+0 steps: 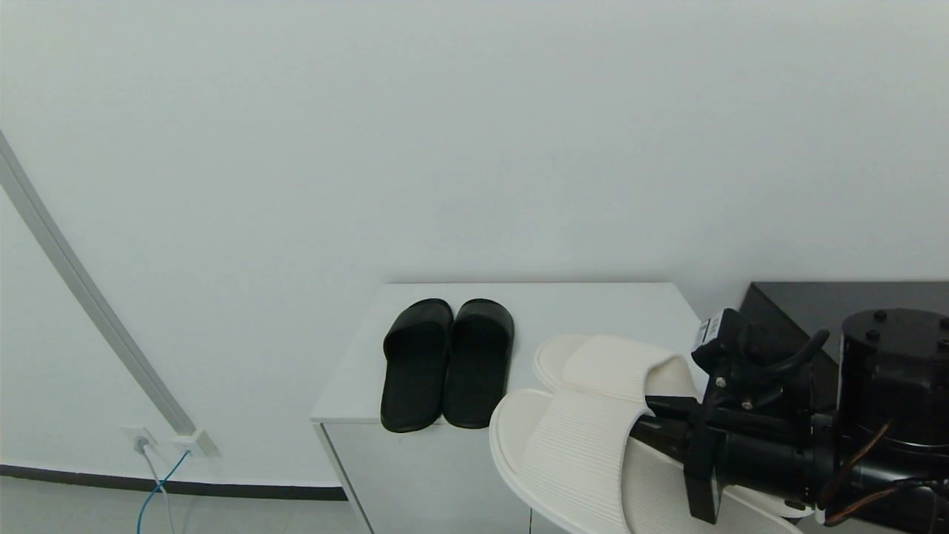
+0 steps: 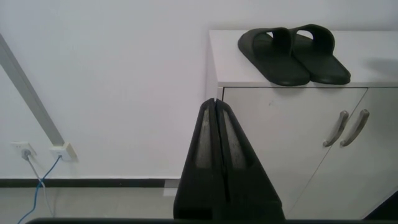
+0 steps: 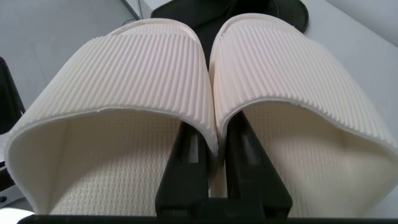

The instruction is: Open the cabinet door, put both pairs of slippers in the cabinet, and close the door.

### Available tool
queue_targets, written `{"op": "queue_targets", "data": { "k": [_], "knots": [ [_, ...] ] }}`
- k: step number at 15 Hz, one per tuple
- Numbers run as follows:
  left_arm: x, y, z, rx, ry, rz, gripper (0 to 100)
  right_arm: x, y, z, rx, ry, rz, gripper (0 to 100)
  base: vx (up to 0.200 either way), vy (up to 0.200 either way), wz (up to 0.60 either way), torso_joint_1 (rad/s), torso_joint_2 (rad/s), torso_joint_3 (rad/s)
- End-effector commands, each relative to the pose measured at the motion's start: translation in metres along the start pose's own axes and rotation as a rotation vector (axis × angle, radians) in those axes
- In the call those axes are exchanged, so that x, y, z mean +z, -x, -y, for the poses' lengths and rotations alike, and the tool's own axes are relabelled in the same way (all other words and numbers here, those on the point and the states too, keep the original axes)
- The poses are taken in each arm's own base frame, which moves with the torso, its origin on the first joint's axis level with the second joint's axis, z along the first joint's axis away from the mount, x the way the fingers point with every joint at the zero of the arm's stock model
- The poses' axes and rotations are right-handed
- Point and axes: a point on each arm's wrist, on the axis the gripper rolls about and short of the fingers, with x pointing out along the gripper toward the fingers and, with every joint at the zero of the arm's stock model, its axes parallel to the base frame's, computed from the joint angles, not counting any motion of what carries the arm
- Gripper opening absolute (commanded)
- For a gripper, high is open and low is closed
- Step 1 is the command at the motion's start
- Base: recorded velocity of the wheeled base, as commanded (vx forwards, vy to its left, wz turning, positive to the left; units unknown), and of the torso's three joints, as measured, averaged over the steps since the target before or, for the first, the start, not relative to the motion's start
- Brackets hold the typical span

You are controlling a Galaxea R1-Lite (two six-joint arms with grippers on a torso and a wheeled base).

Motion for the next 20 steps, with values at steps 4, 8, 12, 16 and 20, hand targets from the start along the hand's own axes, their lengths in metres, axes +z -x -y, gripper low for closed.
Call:
{"op": "queue_targets", "data": {
  "k": [4,8,12,16,20],
  "knots": [
    [0.0,0.0,0.0,0.0,-0.001,-0.001,0,-0.002,-0.002,0.0,0.002,-0.005,-0.009,0,-0.2,0.0,0.0,0.005,0.0,0.001],
    [0.0,0.0,0.0,0.0,0.0,-0.001,0,-0.004,-0.003,0.001,-0.003,-0.008,-0.018,0,0.0,0.0,0.0,0.0,0.0,0.0],
    [0.0,0.0,0.0,0.0,0.0,-0.001,0,-0.007,-0.006,0.001,0.001,-0.011,-0.034,0,0.0,0.0,0.0,0.0,0.0,0.0],
    [0.0,0.0,0.0,0.0,0.0,-0.001,0,-0.009,-0.004,0.0,-0.003,-0.01,-0.039,0,0.0,0.0,0.0,0.0,0.0,0.0],
    [0.0,0.0,0.0,0.0,0.002,-0.001,0,-0.014,-0.003,-0.001,0.003,-0.011,-0.055,0,0.0,0.0,0.0,0.0,0.0,0.0]
  ]
}}
